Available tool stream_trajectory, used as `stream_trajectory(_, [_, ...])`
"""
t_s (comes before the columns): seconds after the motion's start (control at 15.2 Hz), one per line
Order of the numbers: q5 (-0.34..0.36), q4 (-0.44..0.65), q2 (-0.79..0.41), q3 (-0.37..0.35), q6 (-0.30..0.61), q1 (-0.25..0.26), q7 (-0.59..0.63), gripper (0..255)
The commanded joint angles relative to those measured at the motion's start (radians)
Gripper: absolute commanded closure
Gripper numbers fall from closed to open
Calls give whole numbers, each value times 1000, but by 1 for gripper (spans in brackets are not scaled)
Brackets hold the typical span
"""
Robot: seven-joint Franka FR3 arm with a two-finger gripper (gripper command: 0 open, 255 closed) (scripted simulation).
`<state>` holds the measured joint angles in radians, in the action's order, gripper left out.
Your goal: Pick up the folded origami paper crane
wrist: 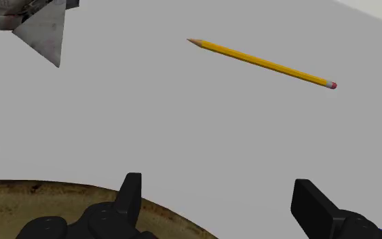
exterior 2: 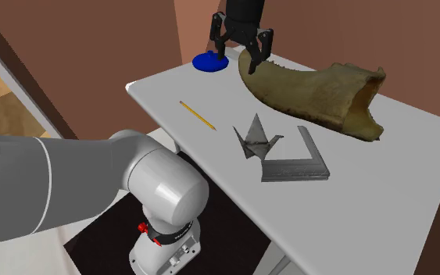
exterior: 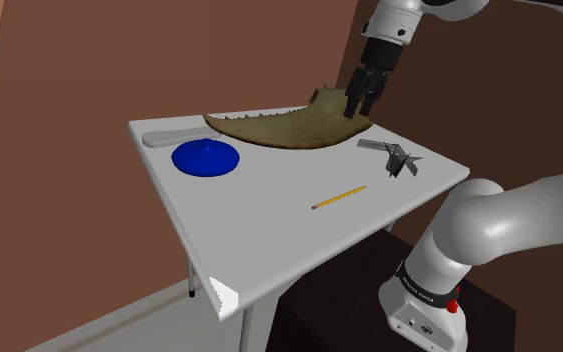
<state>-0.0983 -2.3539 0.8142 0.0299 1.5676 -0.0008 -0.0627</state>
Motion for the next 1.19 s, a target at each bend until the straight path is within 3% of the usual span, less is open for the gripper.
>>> stream_trajectory(0.0, [0,0,0,0,0,0,0,0])
stream_trajectory(0.92, [254,-297,312,268,5,-174,-235,0])
stream_trajectory(1.12, [266,-330,324,279,27,-182,-241,0])
